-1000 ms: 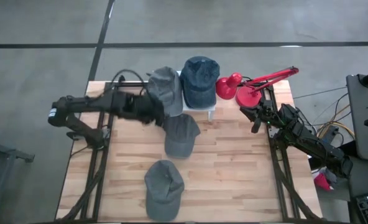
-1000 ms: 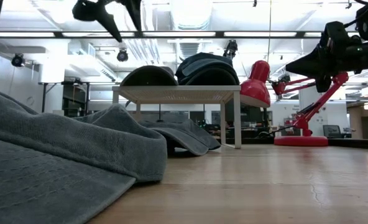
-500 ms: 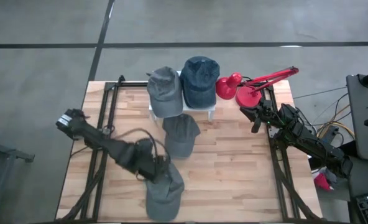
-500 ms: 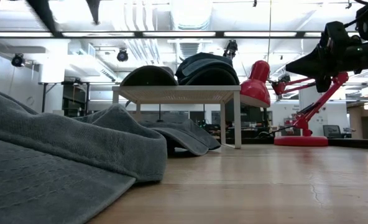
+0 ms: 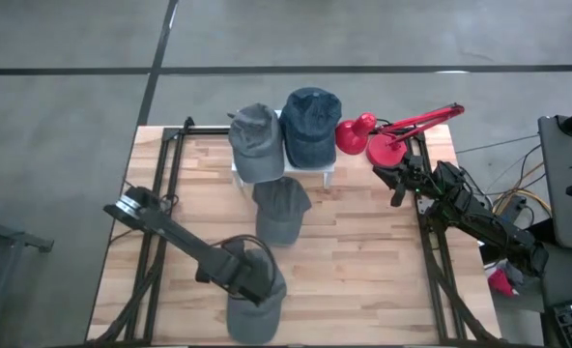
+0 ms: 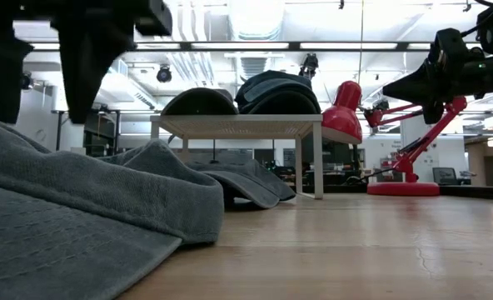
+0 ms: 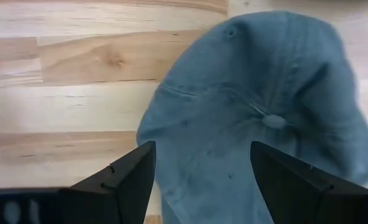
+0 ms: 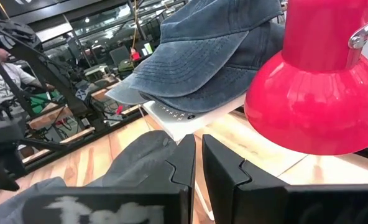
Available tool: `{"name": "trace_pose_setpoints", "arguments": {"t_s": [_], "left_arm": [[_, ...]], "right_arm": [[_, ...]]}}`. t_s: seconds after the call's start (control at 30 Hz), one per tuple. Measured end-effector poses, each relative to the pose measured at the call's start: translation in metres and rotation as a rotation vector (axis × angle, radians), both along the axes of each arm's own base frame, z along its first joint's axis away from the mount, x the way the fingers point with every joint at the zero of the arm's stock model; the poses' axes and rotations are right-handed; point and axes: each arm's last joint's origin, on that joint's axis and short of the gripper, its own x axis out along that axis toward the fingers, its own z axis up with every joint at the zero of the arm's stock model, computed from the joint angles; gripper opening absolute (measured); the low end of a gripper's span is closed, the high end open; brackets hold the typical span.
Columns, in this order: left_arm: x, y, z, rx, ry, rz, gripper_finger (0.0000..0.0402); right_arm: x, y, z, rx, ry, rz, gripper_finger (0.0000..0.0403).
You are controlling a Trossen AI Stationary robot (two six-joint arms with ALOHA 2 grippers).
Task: Pick & Place hat
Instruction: Stack the bottom gray cap on the gray cap on the shelf
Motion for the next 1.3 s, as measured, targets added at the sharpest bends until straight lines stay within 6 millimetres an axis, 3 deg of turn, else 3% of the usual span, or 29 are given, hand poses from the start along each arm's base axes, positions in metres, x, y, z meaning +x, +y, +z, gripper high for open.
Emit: {"name": "trace_pose_setpoints", "arguments": {"t_s": [0.6, 1.07, 1.17, 1.3], "left_arm": [[-0.009, -0.005, -0.030, -0.032, 0.077, 0.090, 0.0261], [-0.010, -0.004, -0.078, -0.143, -0.066, 0.075, 0.0259], [-0.008, -0.005, -0.084, -0.170, -0.110, 0.072, 0.0240], [-0.009, -0.005, -0.085, -0.167, -0.103, 0.071, 0.0180]], "right_arm": [[0.000, 0.000, -0.001, 0.003, 0.004, 0.000, 0.0027], [0.000, 0.000, -0.001, 0.000, 0.006, -0.001, 0.0027], [0.000, 0.000, -0.001, -0.004, 0.008, -0.002, 0.0027], [0.000, 0.000, -0.001, -0.005, 0.012, -0.003, 0.0027]]}}
